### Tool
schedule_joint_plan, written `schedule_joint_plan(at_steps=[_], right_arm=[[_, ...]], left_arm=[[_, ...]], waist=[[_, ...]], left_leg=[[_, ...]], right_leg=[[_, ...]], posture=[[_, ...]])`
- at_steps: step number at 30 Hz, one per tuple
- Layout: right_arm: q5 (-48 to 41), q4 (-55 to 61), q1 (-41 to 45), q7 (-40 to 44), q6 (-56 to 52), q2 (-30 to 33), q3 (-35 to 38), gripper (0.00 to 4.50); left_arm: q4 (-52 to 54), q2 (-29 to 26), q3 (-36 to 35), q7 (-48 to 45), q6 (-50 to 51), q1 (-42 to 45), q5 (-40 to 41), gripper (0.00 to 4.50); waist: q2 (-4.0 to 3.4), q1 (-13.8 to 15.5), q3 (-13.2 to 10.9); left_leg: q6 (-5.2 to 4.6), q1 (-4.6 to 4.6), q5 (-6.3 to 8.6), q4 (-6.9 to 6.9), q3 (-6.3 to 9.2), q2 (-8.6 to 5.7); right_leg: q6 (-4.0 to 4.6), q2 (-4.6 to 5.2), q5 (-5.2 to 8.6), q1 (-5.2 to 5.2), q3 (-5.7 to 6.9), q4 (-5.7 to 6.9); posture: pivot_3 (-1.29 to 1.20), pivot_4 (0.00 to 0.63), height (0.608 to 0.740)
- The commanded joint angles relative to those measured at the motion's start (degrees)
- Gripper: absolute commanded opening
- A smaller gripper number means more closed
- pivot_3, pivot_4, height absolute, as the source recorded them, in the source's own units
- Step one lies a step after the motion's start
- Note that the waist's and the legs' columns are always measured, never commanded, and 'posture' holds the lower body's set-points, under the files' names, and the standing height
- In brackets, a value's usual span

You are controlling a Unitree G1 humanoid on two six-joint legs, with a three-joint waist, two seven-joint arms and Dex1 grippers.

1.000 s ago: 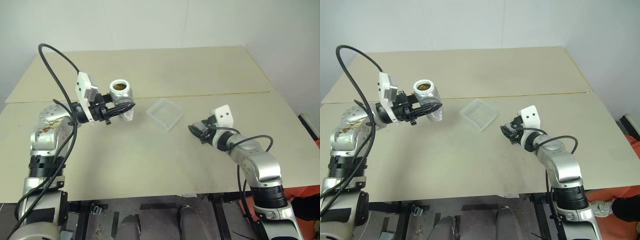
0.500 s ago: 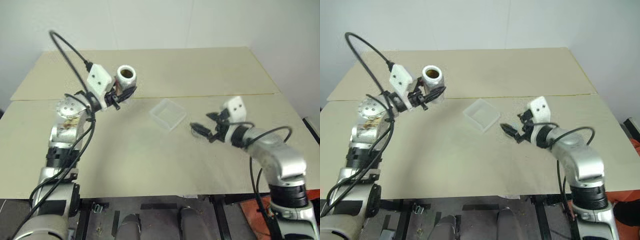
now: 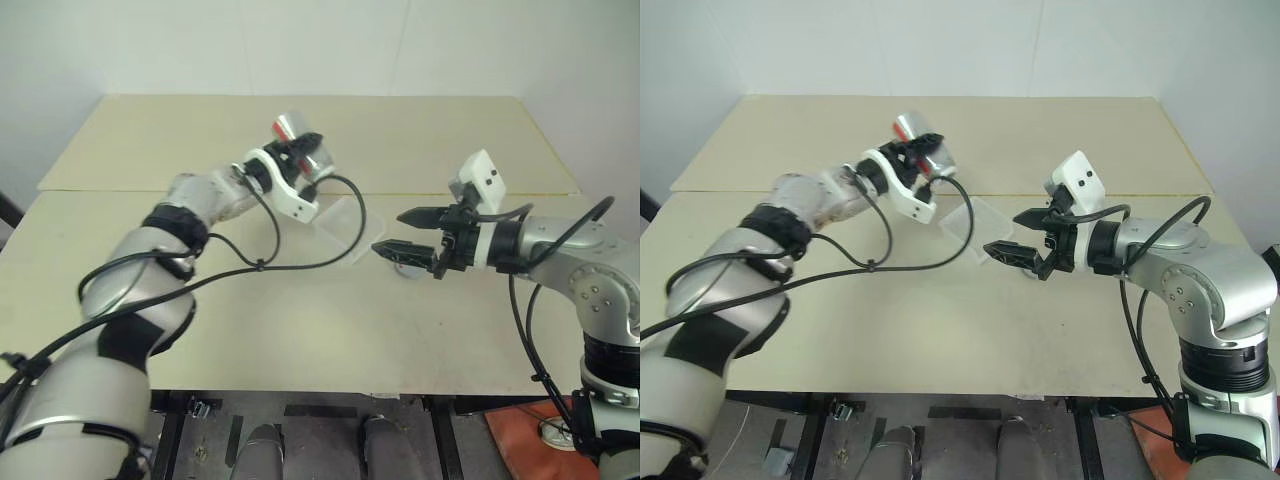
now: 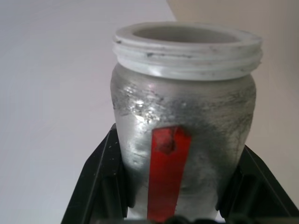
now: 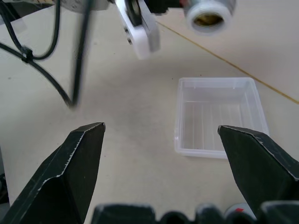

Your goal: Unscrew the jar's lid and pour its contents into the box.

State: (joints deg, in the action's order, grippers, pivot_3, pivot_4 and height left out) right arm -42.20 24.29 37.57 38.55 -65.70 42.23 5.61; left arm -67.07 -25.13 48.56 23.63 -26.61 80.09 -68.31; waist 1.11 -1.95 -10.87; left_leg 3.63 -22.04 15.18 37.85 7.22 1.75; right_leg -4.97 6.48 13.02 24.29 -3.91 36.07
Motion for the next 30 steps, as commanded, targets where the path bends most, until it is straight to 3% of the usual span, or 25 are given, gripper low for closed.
schedule_joint_plan(at_steps=[1,7,20,26,30], right_arm=[[-2.2,3.0,0.7,-1.2,-0.1,-0.3,2.5,4.48],[-4.6,5.4,-0.6,-4.0,-1.2,-0.6,4.8,4.48],[-6.7,6.7,-2.0,-6.4,0.0,0.3,5.2,4.48],[-5.5,7.1,-2.8,-5.8,1.9,0.6,4.5,4.48],[-5.4,7.6,-3.5,-6.3,2.8,0.6,5.2,4.48]], left_arm=[[-4.0,4.1,7.6,4.1,5.4,4.1,-7.8,1.94],[-7.7,9.7,11.6,5.8,10.7,6.7,-10.0,1.94],[-8.8,9.7,12.1,6.0,10.0,7.3,-8.8,1.94],[-8.4,8.2,2.3,0.1,1.3,5.4,3.3,1.94],[-7.2,4.6,-11.5,-12.8,-5.0,2.4,19.4,1.94]], waist=[[0.02,0.1,0.0],[0.04,-0.1,0.0],[0.05,0.5,0.0],[0.05,0.8,0.0],[0.05,0.5,0.0]], left_leg=[[0.0,-0.03,0.0,0.0,0.0,-0.01],[0.02,-0.16,-0.01,0.0,-0.01,0.0],[0.02,-0.13,-0.01,0.0,-0.01,0.0],[0.05,-0.13,-0.03,0.0,-0.01,0.01],[0.33,-0.11,-0.18,0.0,-0.02,0.02]], right_leg=[[0.0,0.0,0.0,0.02,0.0,0.0],[0.0,0.0,0.0,0.17,0.0,0.01],[0.0,0.0,0.0,0.16,0.0,0.03],[0.0,0.01,0.0,0.16,0.0,0.02],[0.0,0.01,0.0,0.16,0.0,0.03]], posture=[[0.0,0.15,0.74],[0.0,0.15,0.74],[0.0,0.15,0.74],[0.0,0.15,0.74],[0.0,0.15,0.74]])
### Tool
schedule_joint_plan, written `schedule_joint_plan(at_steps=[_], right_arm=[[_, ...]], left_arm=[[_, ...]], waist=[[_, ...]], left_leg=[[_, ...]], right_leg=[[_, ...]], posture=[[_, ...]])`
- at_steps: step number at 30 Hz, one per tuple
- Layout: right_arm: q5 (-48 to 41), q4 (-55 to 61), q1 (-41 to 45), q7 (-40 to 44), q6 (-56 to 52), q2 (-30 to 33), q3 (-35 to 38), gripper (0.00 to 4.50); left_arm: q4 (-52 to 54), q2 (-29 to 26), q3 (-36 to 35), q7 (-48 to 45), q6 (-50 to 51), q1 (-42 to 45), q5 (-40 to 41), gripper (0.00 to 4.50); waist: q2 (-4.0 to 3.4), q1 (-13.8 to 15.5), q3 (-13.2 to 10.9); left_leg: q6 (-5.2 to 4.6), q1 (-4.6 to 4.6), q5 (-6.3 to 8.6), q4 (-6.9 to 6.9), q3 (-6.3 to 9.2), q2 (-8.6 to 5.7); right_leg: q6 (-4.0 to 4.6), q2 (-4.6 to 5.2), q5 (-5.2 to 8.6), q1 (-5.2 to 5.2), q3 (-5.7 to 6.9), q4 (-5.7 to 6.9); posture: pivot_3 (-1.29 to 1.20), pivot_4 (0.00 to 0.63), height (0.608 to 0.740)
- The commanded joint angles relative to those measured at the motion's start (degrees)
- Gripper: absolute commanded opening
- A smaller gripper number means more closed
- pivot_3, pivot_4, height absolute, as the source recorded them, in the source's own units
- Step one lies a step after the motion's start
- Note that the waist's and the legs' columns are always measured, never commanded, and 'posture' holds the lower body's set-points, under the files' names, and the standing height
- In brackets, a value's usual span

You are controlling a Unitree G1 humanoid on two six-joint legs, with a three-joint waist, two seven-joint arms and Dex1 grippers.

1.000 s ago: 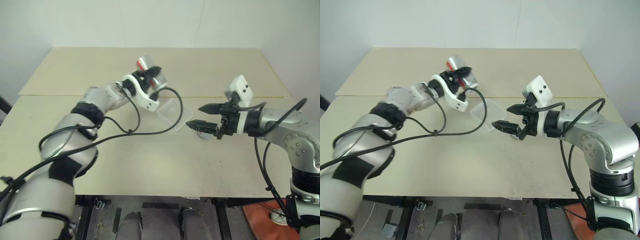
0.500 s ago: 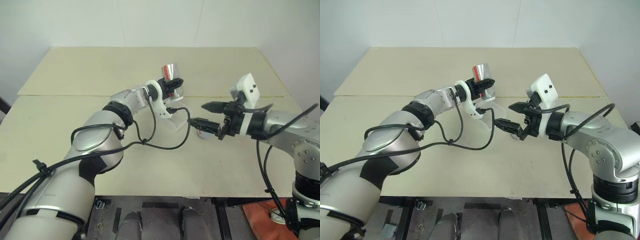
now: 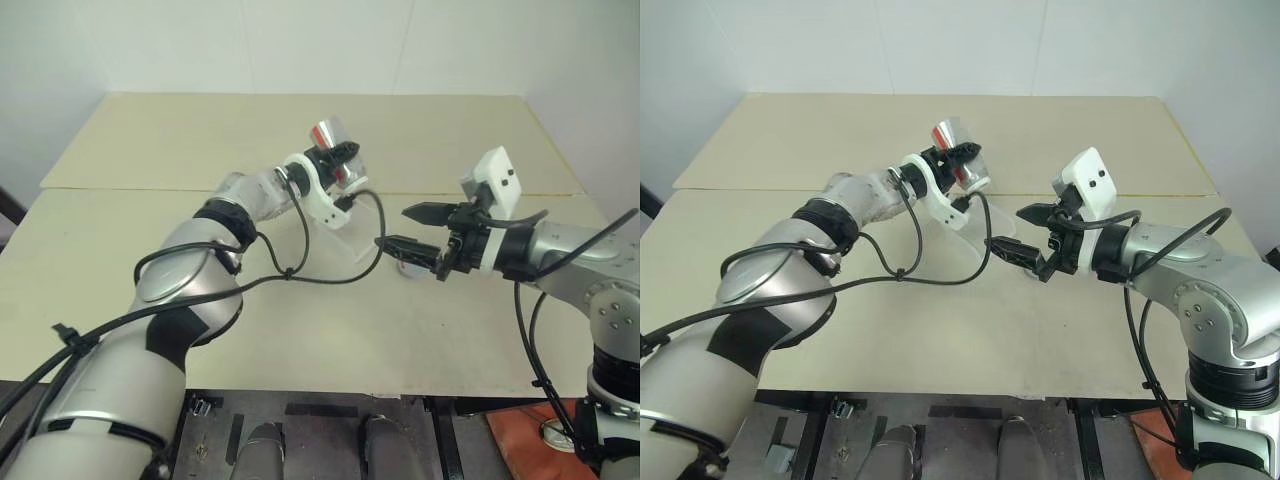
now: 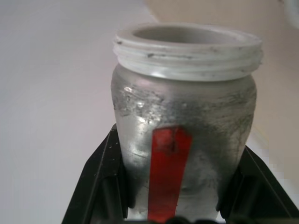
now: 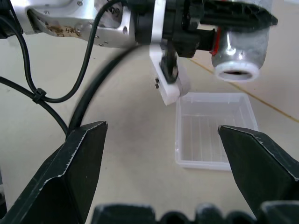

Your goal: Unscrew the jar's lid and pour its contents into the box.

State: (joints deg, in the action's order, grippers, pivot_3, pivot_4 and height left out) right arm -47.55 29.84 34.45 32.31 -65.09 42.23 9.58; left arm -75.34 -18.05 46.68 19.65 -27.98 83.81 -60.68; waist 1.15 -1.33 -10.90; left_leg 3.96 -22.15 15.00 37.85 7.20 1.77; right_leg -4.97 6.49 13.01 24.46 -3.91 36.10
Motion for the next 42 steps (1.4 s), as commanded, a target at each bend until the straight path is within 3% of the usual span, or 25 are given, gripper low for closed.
schedule_joint_plan(at_steps=[1,3,5,8,13,20,22,25,29,34,38,42], right_arm=[[-0.2,2.2,-0.6,-0.3,2.2,0.6,1.6,4.48],[-0.4,2.4,-1.0,-0.6,2.2,0.6,2.1,4.48],[-1.1,2.5,-1.7,-1.2,2.1,0.3,2.9,4.48],[-2.0,2.8,-2.2,-2.2,1.8,-0.6,3.2,4.48],[-2.9,2.7,-1.8,-3.0,1.8,-1.6,2.6,4.48],[-3.7,2.1,-0.8,-2.8,1.8,-1.2,2.2,4.48],[-3.7,1.9,-0.6,-2.8,1.8,-1.0,2.0,4.48],[-3.4,1.4,-0.1,-2.1,1.8,-0.3,1.6,4.48],[-3.0,0.6,0.5,-1.4,2.4,0.5,1.2,4.48],[-1.9,0.7,0.5,-1.6,3.4,0.0,-0.1,4.48],[-2.9,2.1,0.0,-2.8,2.8,-0.7,1.1,4.48],[-3.6,3.2,-1.1,-4.9,2.5,-1.4,2.4,4.48]], left_arm=[[1.4,-2.8,-14.7,-14.3,-3.7,-2.5,17.8,1.94],[2.5,-2.9,-22.7,-23.8,-1.7,-4.3,27.3,1.94],[4.8,-1.7,-35.0,-37.6,7.7,-6.3,42.1,1.94],[10.3,-1.1,-46.1,-45.6,21.8,-10.2,54.9,1.94],[25.9,0.0,-54.4,-43.6,42.0,-18.1,64.3,1.94],[40.6,0.4,-54.7,-41.5,44.8,-26.9,66.1,1.94],[41.3,-0.6,-50.7,-41.3,42.0,-27.1,61.8,1.94],[39.6,-3.5,-40.2,-36.6,28.7,-25.9,48.8,1.94],[28.6,-9.9,-18.4,-18.3,10.6,-17.5,20.3,1.94],[14.1,-6.9,4.0,1.0,7.2,-4.2,-4.8,1.94],[9.0,-3.2,14.8,7.4,10.9,1.5,-16.3,1.94],[5.5,0.7,17.2,9.7,12.1,3.0,-18.2,1.94]], waist=[[-0.01,-0.2,0.0],[-0.01,-0.4,0.0],[-0.01,-0.6,0.0],[-0.02,-1.1,0.0],[-0.03,-2.2,0.0],[-0.03,-2.7,0.0],[-0.03,-2.7,0.0],[-0.04,-2.5,0.0],[-0.03,-2.0,0.0],[-0.03,-0.9,0.0],[-0.02,-0.8,0.0],[-0.02,-0.9,0.0]], left_leg=[[0.01,0.02,-0.01,0.0,0.0,0.0],[0.02,0.03,-0.01,0.0,-0.01,0.01],[0.02,0.02,-0.01,0.01,-0.01,-0.01],[0.0,0.01,0.0,0.04,0.03,0.0],[-0.08,0.16,0.04,0.09,0.05,0.0],[0.02,0.2,-0.02,0.1,0.08,0.01],[0.02,0.22,-0.02,0.1,0.08,0.01],[0.02,0.25,-0.02,0.1,0.07,0.0],[0.15,0.23,-0.09,0.08,0.06,-0.01],[-0.11,0.14,0.05,0.09,0.03,-0.04],[-0.1,0.03,0.05,0.08,0.02,-0.04],[-0.11,0.02,0.05,0.08,0.02,-0.04]], right_leg=[[0.0,0.0,0.0,0.0,0.0,0.01],[0.0,0.0,0.0,-0.02,0.0,0.03],[0.0,0.02,0.0,-0.03,0.0,0.05],[0.0,0.02,0.0,-0.08,0.04,0.05],[0.0,0.02,0.0,-0.19,0.03,0.14],[0.03,0.01,-0.02,-0.18,0.03,0.19],[0.03,0.01,-0.02,-0.2,0.03,0.19],[0.03,0.01,-0.02,-0.24,0.03,0.13],[0.04,0.01,-0.04,-0.23,0.03,0.06],[-0.05,0.02,-0.1,-0.25,0.02,-0.02],[-0.06,0.03,-0.1,-0.16,0.02,-0.03],[-0.06,0.02,-0.1,-0.12,0.01,0.0]], posture=[[0.0,0.15,0.74],[0.0,0.15,0.74],[0.0,0.15,0.74],[0.0,0.15,0.74],[0.0,0.15,0.74],[0.0,0.15,0.74],[0.0,0.15,0.74],[0.0,0.15,0.74],[0.0,0.15,0.74],[0.0,0.15,0.74],[0.0,0.15,0.74],[0.0,0.15,0.74]])
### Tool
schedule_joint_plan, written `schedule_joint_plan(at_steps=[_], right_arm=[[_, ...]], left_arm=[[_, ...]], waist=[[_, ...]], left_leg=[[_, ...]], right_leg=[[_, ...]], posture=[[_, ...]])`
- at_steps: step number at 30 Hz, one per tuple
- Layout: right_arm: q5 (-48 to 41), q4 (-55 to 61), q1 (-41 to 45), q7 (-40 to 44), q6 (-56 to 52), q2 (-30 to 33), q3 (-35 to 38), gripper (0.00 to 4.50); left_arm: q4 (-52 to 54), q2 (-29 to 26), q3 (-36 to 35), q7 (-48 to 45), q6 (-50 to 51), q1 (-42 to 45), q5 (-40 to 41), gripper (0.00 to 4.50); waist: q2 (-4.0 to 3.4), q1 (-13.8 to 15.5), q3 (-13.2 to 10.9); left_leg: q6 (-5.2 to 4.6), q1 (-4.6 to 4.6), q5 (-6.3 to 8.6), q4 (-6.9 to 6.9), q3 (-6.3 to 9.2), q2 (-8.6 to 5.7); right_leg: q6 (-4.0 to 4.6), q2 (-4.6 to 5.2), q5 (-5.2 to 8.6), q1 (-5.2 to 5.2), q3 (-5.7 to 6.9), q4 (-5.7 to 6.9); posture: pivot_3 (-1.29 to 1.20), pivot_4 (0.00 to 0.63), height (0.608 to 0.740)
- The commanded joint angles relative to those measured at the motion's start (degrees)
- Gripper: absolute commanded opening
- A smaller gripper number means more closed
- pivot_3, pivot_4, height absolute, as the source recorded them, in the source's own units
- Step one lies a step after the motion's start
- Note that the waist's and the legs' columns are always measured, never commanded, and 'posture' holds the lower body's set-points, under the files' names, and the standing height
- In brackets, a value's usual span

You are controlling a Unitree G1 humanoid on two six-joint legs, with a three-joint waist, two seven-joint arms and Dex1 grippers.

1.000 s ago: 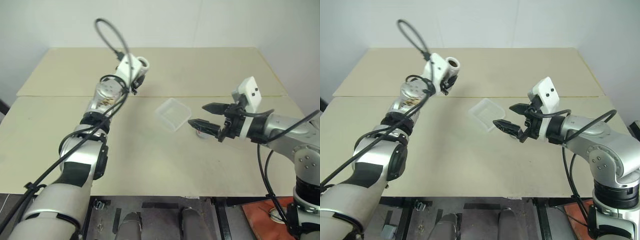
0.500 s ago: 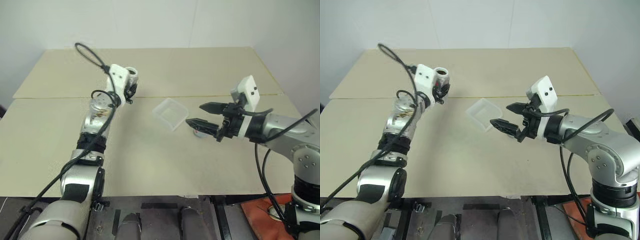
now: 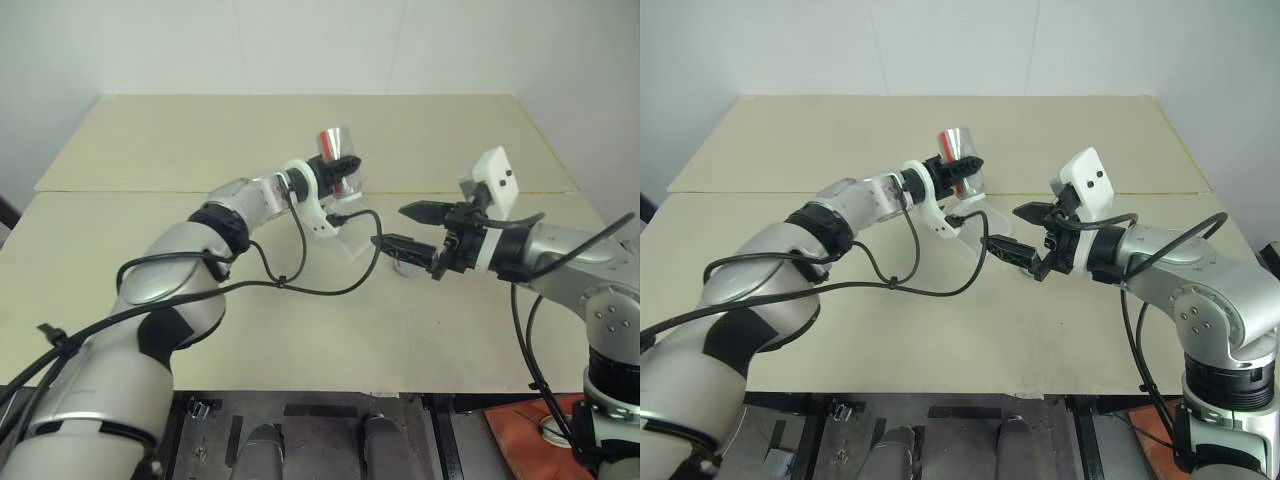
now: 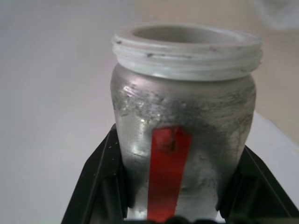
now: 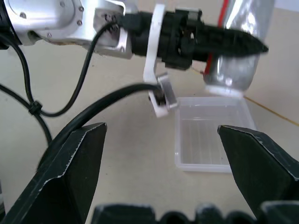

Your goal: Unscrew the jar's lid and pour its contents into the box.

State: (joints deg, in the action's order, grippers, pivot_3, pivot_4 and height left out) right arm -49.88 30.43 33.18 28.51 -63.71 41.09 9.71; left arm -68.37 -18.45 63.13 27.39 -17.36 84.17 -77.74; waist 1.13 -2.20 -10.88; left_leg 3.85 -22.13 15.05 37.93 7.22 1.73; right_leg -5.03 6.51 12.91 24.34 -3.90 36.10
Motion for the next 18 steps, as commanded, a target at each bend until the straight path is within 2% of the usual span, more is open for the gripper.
schedule_joint_plan(at_steps=[1,6,12,16,18], right_arm=[[-1.4,3.1,-0.2,-1.9,1.0,-0.5,2.8,4.48],[-3.3,4.6,-0.9,-4.2,0.5,-0.7,4.5,4.48],[-4.4,4.6,-0.9,-4.9,0.1,0.7,5.1,4.48],[-5.0,4.1,-0.9,-4.8,0.3,1.4,5.0,4.48],[-4.8,3.6,-0.7,-4.6,0.5,1.5,4.5,4.48]], left_arm=[[-2.2,1.8,0.9,2.2,1.8,2.7,-1.2,1.94],[-4.0,2.9,1.6,3.1,2.0,3.1,-1.7,1.94],[-4.6,2.7,-0.8,1.3,0.0,2.3,1.6,1.94],[-4.4,1.9,-5.2,-2.0,-2.8,1.3,7.1,1.94],[-4.3,1.0,-11.4,-6.8,-5.6,0.2,14.3,1.94]], waist=[[0.0,0.0,0.0],[0.01,0.0,0.0],[0.01,0.2,0.0],[0.01,0.2,0.0],[0.01,0.1,0.0]], left_leg=[[0.0,0.0,0.0,0.0,0.0,0.0],[0.0,0.0,0.0,0.0,0.0,0.0],[0.0,-0.01,0.0,0.0,-0.01,0.0],[0.0,0.0,0.0,0.0,-0.01,0.0],[0.0,0.0,0.0,0.0,-0.01,0.0]], right_leg=[[0.0,0.0,0.0,0.0,0.0,0.0],[0.0,0.0,0.0,0.0,0.0,0.01],[0.0,0.01,0.0,0.0,0.0,0.0],[0.0,0.01,0.0,0.0,0.0,0.0],[0.0,0.01,0.0,0.0,0.0,0.0]], posture=[[0.0,0.15,0.74],[0.0,0.15,0.74],[0.0,0.15,0.74],[0.0,0.15,0.74],[0.0,0.15,0.74]])
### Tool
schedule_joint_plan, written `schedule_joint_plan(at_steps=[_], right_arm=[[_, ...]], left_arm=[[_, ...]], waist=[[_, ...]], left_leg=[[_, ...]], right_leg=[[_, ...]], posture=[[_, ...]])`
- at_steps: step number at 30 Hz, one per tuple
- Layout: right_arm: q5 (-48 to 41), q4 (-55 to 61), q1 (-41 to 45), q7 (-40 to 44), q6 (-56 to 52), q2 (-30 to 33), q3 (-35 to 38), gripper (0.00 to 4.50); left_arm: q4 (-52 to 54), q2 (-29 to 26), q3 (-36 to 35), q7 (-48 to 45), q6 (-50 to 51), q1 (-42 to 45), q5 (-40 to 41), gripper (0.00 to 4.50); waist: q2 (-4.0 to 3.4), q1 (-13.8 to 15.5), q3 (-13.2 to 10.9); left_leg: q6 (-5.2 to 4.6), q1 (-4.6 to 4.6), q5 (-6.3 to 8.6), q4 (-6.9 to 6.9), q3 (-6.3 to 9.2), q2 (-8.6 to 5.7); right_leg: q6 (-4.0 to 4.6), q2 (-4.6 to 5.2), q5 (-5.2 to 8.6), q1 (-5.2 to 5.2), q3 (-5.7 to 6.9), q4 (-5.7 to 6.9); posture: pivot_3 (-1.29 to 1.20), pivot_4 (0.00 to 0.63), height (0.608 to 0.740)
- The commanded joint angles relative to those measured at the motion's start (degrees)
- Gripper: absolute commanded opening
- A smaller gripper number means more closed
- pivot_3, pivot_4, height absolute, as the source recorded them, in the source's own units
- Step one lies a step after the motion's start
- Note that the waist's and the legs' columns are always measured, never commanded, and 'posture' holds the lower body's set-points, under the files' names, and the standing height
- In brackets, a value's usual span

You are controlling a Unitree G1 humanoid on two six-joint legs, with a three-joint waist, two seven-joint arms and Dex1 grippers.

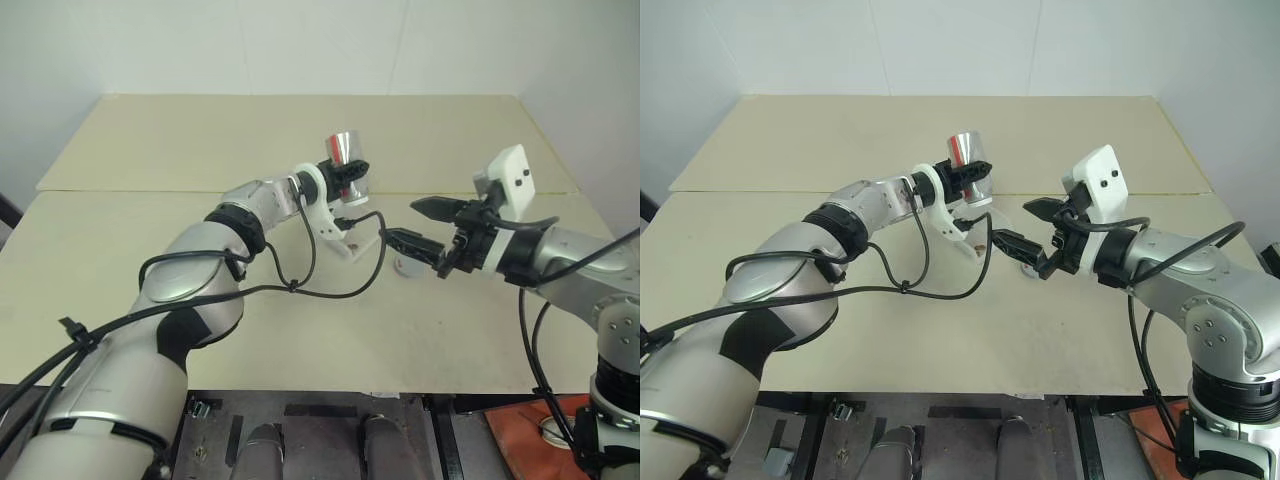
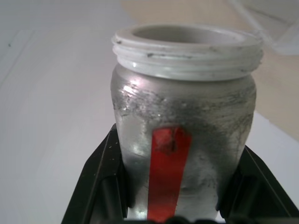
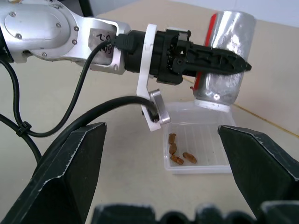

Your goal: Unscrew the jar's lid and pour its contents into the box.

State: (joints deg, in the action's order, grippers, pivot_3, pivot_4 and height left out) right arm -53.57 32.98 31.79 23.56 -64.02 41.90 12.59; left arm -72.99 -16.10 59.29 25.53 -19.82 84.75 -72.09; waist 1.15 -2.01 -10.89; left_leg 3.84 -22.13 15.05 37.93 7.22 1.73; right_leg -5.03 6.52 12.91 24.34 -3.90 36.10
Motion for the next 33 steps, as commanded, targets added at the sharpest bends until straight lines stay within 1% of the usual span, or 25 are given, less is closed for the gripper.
schedule_joint_plan(at_steps=[1,2,4,5,6,8,9,14,15,16,19,21,24,27,30,33], right_arm=[[-1.1,0.8,0.7,0.5,1.0,0.7,1.3,4.48],[-1.1,0.7,0.7,0.5,1.0,0.7,1.2,4.48],[-1.2,0.6,0.7,0.5,1.2,0.5,1.0,4.48],[-1.4,0.6,0.7,0.5,1.3,0.4,0.9,4.48],[-1.5,0.6,0.8,0.4,1.4,0.3,0.8,4.48],[-1.6,0.6,0.7,0.5,1.6,0.1,0.6,4.48],[-1.7,0.7,0.7,0.5,1.6,0.0,0.6,4.48],[-1.3,0.4,0.5,1.3,2.6,0.4,0.6,4.48],[-1.0,0.3,0.4,1.7,2.8,0.6,0.6,4.48],[-0.9,0.3,0.3,2.0,3.0,0.8,0.6,4.48],[0.0,-0.1,0.1,3.3,3.7,1.8,0.3,4.48],[0.3,-0.4,0.0,4.2,4.2,2.3,0.2,4.48],[0.9,-0.8,0.0,5.2,5.0,2.6,-0.1,4.48],[1.5,-1.3,0.2,6.0,5.3,2.7,-0.5,4.48],[1.4,-1.4,0.6,6.4,5.4,2.4,-0.8,4.48],[1.4,-1.4,0.8,6.6,5.2,2.2,-1.0,4.48]], left_arm=[[0.6,-1.9,-10.5,-6.7,-4.2,-1.0,11.8,1.94],[1.0,-2.3,-12.4,-7.9,-4.9,-1.5,13.9,1.94],[1.8,-3.0,-19.9,-15.1,-6.2,-3.2,22.6,1.94],[2.7,-3.3,-24.5,-19.3,-7.5,-4.4,28.1,1.94],[3.7,-3.1,-29.4,-24.6,-6.0,-5.4,33.8,1.94],[6.4,-2.4,-39.0,-35.2,-0.1,-7.0,45.1,1.94],[7.9,-2.3,-42.6,-38.3,2.7,-7.8,49.2,1.94],[17.1,-3.3,-58.9,-48.2,17.1,-12.7,67.5,1.94],[20.3,-3.6,-61.0,-48.8,17.7,-15.2,69.8,1.94],[23.0,-3.8,-62.2,-49.2,18.3,-17.1,71.2,1.94],[30.7,-5.4,-66.6,-56.2,29.7,-22.7,78.7,1.94],[33.9,-6.1,-68.9,-59.2,34.0,-26.1,82.7,1.94],[37.3,-5.8,-69.6,-59.4,32.7,-31.5,83.9,1.94],[39.3,-4.4,-70.3,-59.4,31.2,-34.9,85.4,1.94],[39.6,-2.6,-70.7,-58.5,28.0,-37.3,85.8,1.94],[37.7,-1.5,-70.1,-56.6,24.3,-38.7,84.2,1.94]], waist=[[0.0,-0.1,0.0],[0.0,-0.2,0.0],[0.0,-0.3,0.0],[-0.01,-0.4,0.0],[-0.01,-0.4,0.0],[-0.01,-0.4,0.0],[-0.01,-0.5,0.0],[-0.03,-0.8,0.0],[-0.04,-1.0,0.0],[-0.05,-1.3,0.0],[-0.05,-2.0,0.0],[-0.06,-2.2,0.0],[-0.06,-2.1,0.0],[-0.05,-2.0,0.0],[-0.05,-1.7,0.0],[-0.05,-1.7,0.0]], left_leg=[[0.0,0.01,0.0,0.0,0.0,0.0],[0.0,0.02,0.0,0.0,0.0,0.0],[0.0,0.03,0.0,0.0,0.0,0.01],[0.0,0.04,0.0,0.0,0.0,0.01],[0.01,0.04,-0.01,0.0,0.0,0.0],[0.02,0.02,-0.01,0.0,0.0,0.01],[0.03,0.02,-0.02,0.0,0.01,0.01],[0.02,0.05,-0.01,0.01,0.02,0.01],[0.01,0.07,-0.01,0.01,0.03,0.01],[0.01,0.1,-0.01,0.01,0.03,0.02],[0.04,0.17,-0.03,0.01,0.04,0.02],[0.03,0.18,-0.03,0.01,0.04,0.02],[0.03,0.19,-0.03,0.01,0.04,0.03],[0.09,0.21,-0.06,0.02,0.04,0.03],[0.09,0.21,-0.06,0.02,0.05,0.02],[0.1,0.2,-0.06,0.02,0.04,0.02]], right_leg=[[0.0,0.0,0.0,0.0,0.0,0.01],[0.0,0.0,0.0,0.0,0.0,0.01],[0.0,0.0,0.0,0.0,0.0,0.02],[0.0,0.0,0.0,0.0,-0.01,0.02],[0.0,0.0,0.0,0.0,0.0,0.02],[0.0,0.0,0.0,0.0,0.0,0.03],[0.0,0.01,0.0,0.0,0.0,0.02],[0.0,0.01,0.0,-0.03,0.0,0.06],[0.01,0.0,0.0,-0.04,-0.01,0.07],[0.01,0.0,0.0,-0.05,-0.01,0.08],[0.01,0.0,0.0,-0.1,-0.01,0.12],[0.01,-0.01,0.0,-0.09,-0.01,0.14],[0.01,-0.01,0.0,-0.09,-0.01,0.12],[0.02,-0.01,-0.01,-0.11,-0.01,0.12],[0.02,-0.01,-0.01,-0.14,0.0,0.08],[0.02,0.0,-0.01,-0.14,0.0,0.07]], posture=[[0.0,0.15,0.74],[0.0,0.15,0.74],[0.0,0.15,0.74],[0.0,0.15,0.74],[0.0,0.15,0.74],[0.0,0.15,0.74],[0.0,0.15,0.74],[0.0,0.15,0.74],[0.0,0.15,0.74],[0.0,0.15,0.74],[0.0,0.15,0.74],[0.0,0.15,0.74],[0.0,0.15,0.74],[0.0,0.15,0.74],[0.0,0.15,0.74],[0.0,0.15,0.74]])
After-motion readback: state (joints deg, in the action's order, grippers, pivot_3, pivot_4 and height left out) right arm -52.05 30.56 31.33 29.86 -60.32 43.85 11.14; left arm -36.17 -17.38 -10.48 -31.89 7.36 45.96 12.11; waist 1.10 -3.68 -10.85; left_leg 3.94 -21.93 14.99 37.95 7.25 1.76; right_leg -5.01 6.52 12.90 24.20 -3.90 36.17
